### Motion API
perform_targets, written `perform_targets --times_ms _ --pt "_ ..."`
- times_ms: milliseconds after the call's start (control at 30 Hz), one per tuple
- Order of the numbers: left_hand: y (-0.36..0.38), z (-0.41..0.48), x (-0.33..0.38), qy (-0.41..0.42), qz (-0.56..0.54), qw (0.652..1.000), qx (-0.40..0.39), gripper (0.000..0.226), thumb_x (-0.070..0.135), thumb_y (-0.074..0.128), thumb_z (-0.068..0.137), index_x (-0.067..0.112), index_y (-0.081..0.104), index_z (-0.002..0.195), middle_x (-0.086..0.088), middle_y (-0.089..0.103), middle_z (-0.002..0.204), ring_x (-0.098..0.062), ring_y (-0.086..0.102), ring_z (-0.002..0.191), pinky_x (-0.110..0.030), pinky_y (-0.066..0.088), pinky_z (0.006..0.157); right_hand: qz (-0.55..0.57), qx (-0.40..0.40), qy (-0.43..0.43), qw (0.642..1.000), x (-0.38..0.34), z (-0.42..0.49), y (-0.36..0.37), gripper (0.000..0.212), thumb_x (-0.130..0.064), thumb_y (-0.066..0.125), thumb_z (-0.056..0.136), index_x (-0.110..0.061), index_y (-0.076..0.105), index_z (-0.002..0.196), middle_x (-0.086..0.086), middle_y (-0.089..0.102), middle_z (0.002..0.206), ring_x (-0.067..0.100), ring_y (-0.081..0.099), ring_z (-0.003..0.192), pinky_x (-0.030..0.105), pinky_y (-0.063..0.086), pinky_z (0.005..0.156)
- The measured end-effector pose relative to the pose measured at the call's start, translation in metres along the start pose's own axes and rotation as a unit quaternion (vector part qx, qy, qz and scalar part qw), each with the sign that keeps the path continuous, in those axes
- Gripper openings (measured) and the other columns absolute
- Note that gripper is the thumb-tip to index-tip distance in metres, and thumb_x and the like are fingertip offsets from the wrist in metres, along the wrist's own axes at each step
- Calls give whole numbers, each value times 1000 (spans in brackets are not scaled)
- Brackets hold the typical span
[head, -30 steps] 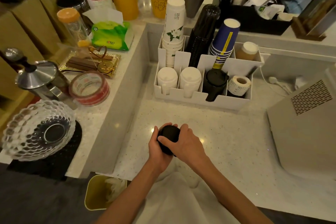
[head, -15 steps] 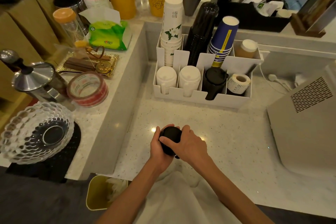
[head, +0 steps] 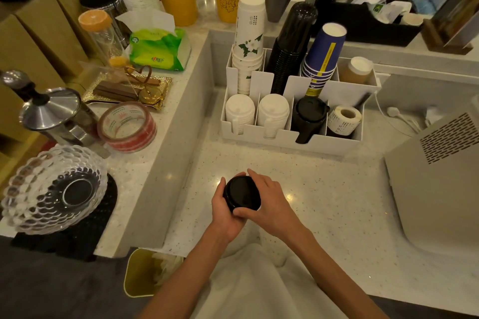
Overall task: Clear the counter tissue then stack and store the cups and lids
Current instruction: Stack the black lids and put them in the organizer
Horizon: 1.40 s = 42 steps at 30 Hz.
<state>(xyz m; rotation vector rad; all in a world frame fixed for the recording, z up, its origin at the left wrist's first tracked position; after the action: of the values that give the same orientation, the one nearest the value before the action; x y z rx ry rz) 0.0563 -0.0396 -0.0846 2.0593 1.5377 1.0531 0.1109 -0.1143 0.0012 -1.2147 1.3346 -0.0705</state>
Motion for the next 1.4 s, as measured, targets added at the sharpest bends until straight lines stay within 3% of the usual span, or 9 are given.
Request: perform_targets --times_ms 200,467,667,867,1000,1100,1300,1400 --pt "2 2 0 5 -14 1000 0 57 56 43 93 15 66 126 -17 67 126 -34 63 115 -45 56 91 11 19 12 1000 4 0 1 97 -65 68 68 -35 22 148 -10 39 144 14 34 128 34 40 104" --pt "4 3 -7 -42 -14 999 4 62 56 48 91 8 66 125 -18 69 116 -32 67 105 -42 59 82 11 -35 9 999 8 8 6 88 -53 74 69 -42 25 142 -10 35 141 16 30 125 36 39 103" --pt "18 7 -10 -70 -16 997 -14 59 54 43 94 7 73 112 -19 72 108 -33 73 93 -43 60 76 40 -105 41 993 13 18 -11 88 -45 82 66 -38 33 138 -5 32 140 17 46 117 31 50 96" --pt "33 14 -25 -105 7 994 -8 57 53 41 95 7 68 115 -19 74 98 -33 74 82 -42 60 70 30 -159 82 983 26 23 -25 90 -38 85 66 -31 31 138 -2 32 138 20 47 119 36 51 98" --pt "40 14 -32 -124 10 992 -18 50 46 45 95 5 72 105 -19 73 93 -31 73 80 -40 60 68 38 -161 98 981 37 18 -23 86 -34 82 67 -35 29 135 0 34 132 21 51 112 33 57 88" --pt "43 18 -35 -127 24 991 -14 48 45 46 94 5 70 108 -18 71 93 -30 71 82 -40 59 71 36 -158 105 981 43 18 -23 86 -33 82 68 -35 28 135 0 35 129 22 53 110 34 59 84" --pt "56 27 -24 -111 17 993 -27 54 49 47 94 4 69 114 -20 72 101 -32 72 90 -42 60 78 42 -176 112 977 41 40 -34 89 -35 84 66 -33 28 134 4 40 132 24 53 113 36 57 89" --pt "79 38 -1 -86 64 993 -49 61 55 46 92 7 68 121 -22 70 115 -34 69 106 -47 56 94 59 -157 120 979 36 61 -56 89 -37 83 65 -35 26 134 3 41 133 24 53 115 36 55 92"
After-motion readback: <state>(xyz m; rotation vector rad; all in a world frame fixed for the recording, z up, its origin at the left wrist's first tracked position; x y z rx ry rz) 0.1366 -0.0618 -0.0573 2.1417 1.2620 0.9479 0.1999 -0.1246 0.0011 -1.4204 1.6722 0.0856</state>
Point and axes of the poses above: each hand's wrist, its own z-axis towards the middle knuckle, its own y-axis out of the palm, x = y × z, the point moved 8 cm from there along z, towards the middle knuckle
